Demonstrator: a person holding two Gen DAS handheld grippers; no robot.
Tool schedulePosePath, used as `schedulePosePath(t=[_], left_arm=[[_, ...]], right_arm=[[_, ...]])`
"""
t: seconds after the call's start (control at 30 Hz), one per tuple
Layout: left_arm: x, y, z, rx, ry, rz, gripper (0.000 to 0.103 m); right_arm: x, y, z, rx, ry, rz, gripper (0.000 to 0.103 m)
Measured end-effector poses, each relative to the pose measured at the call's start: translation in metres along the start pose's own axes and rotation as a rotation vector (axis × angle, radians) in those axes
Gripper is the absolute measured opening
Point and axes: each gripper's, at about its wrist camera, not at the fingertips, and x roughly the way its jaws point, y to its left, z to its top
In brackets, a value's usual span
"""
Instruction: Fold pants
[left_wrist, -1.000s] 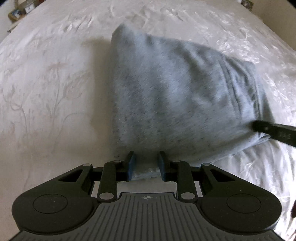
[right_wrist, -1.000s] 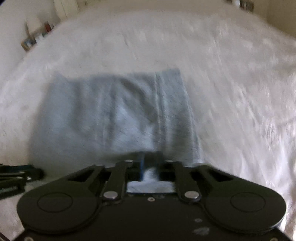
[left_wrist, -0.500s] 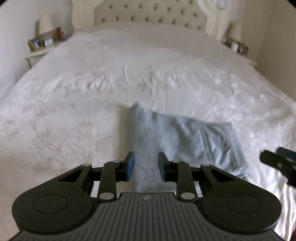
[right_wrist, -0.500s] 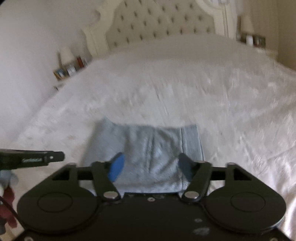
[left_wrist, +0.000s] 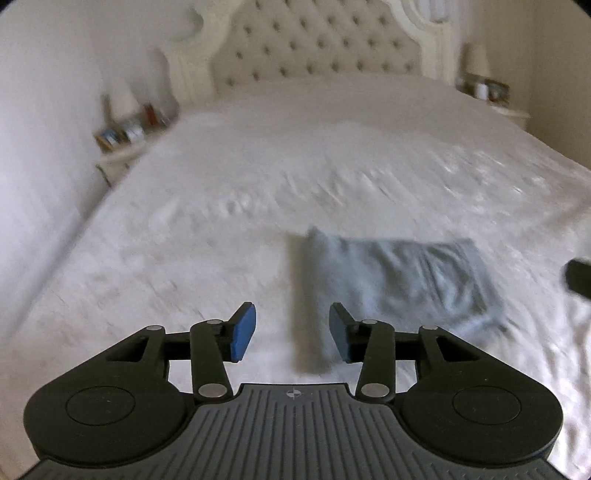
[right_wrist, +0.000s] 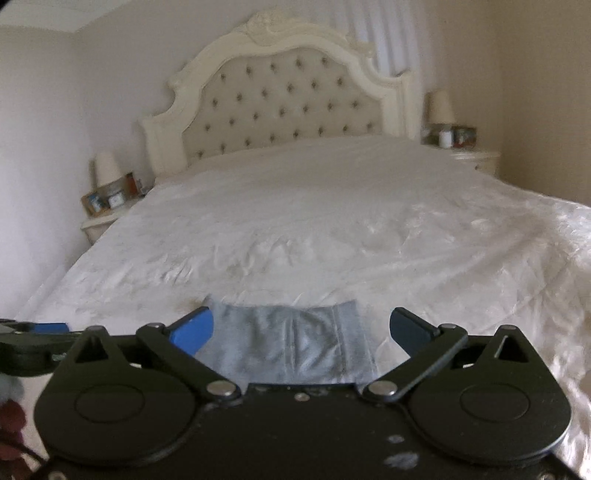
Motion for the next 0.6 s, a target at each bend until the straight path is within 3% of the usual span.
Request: schedulePosePath(t=[0.07,0.23,0.27,0.6], left_arm=[[0.001,0.005,-0.003,-0.028,0.049,-0.040,0.043],[0.002,0.014,-0.016,-0.090,0.152,-0.098,0.043],[0.002,0.016,-0.017,-0.092,0.161,-0.099,0.043],[-0.008,0.025,-0.024,-0.104,0.159,-0.097,0.043]], right_arm=[[-0.004,0.004,0.001,-0.004,0.064,0.043,0.103],[-0.010,0.020,0.000,-0.025,0.160,0.045,0.089],[-0.010,0.022,-0.001,-0.015,0.175,0.052,0.084],[-0.009,0.035,-0.015,0.021,0.281,0.029,0.084]])
